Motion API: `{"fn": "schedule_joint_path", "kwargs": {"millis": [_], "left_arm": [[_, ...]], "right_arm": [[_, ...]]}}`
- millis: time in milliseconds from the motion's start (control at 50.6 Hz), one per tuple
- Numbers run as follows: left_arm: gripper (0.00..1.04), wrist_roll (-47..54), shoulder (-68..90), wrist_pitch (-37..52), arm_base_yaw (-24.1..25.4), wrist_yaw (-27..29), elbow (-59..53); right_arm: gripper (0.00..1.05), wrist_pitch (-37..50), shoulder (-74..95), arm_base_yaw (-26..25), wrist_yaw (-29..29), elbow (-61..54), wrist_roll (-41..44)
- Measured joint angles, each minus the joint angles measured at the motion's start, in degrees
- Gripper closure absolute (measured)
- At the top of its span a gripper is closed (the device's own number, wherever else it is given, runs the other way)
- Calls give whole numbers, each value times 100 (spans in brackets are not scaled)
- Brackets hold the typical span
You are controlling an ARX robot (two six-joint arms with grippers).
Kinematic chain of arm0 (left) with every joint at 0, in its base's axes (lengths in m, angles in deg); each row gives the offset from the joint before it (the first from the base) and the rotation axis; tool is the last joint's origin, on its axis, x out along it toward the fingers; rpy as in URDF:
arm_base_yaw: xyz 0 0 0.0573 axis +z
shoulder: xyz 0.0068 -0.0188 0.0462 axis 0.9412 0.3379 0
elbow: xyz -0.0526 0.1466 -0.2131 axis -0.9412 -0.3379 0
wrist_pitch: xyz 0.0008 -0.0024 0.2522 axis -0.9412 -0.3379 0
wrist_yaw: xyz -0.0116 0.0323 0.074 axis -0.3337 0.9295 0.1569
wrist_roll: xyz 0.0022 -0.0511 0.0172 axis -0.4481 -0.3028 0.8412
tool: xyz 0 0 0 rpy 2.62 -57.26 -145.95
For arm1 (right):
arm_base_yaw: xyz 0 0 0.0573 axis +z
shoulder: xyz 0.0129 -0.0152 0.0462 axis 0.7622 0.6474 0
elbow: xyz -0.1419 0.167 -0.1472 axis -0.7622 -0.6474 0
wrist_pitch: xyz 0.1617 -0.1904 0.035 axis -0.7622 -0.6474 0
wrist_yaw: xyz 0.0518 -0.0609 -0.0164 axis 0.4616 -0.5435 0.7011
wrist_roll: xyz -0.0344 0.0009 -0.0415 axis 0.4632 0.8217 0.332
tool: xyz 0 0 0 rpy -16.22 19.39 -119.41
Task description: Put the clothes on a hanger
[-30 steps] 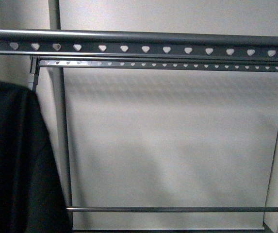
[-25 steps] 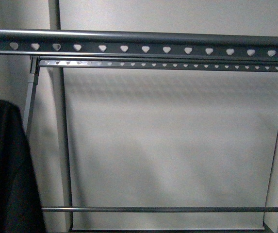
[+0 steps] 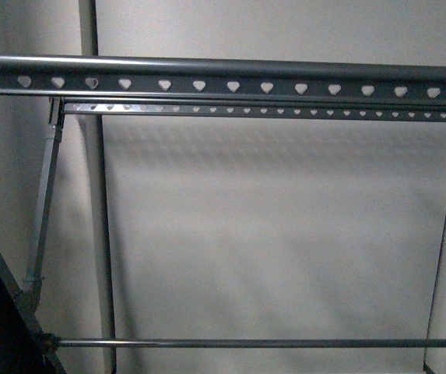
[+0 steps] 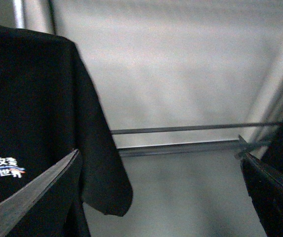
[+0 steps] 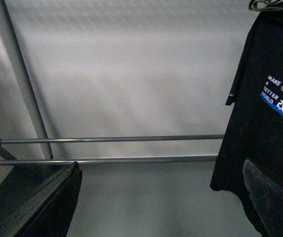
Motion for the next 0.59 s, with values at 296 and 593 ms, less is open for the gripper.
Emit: {"fn": "schedule_joint_path", "kwargs": {"millis": [296, 593], "left_arm": [[7, -2653, 4765, -197, 92, 2511, 3462], [27, -3547, 6537, -960, 306, 3403, 5322]], "right_arm": [[7, 0, 0, -2, 7, 0, 0], [7, 0, 0, -2, 7, 0, 0]]}}
